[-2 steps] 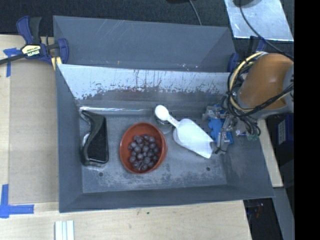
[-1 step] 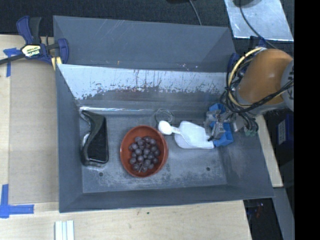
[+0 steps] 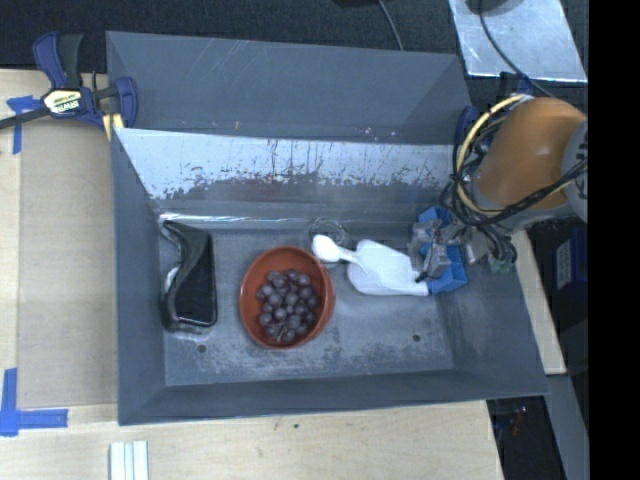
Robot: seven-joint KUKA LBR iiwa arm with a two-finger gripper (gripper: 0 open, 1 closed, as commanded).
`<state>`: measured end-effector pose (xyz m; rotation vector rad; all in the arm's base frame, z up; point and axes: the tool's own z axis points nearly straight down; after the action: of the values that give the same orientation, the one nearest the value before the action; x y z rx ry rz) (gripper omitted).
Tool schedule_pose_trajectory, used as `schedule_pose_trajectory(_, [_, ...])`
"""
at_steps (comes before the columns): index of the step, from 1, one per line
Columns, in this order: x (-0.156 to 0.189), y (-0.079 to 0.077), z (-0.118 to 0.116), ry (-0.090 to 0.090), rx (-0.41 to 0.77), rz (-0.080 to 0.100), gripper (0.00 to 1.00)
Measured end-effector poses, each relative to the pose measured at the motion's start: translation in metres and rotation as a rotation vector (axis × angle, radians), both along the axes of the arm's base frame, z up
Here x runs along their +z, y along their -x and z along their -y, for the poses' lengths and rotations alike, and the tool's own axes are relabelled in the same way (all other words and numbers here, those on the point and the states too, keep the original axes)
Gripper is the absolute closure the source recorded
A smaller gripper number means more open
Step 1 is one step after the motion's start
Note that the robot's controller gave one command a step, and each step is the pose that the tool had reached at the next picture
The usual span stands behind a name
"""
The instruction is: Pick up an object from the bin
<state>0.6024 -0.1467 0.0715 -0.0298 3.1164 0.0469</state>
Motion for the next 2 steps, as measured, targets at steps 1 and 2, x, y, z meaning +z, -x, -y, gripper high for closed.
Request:
schedule_pose_trajectory(1, [0.0313,-0.0047,-0.0078,0.001,0.018,0.007,1.0])
schedule_pose_trajectory(2, [0.0256,0.0,0.0007,0.002,0.002,0.0,1.0])
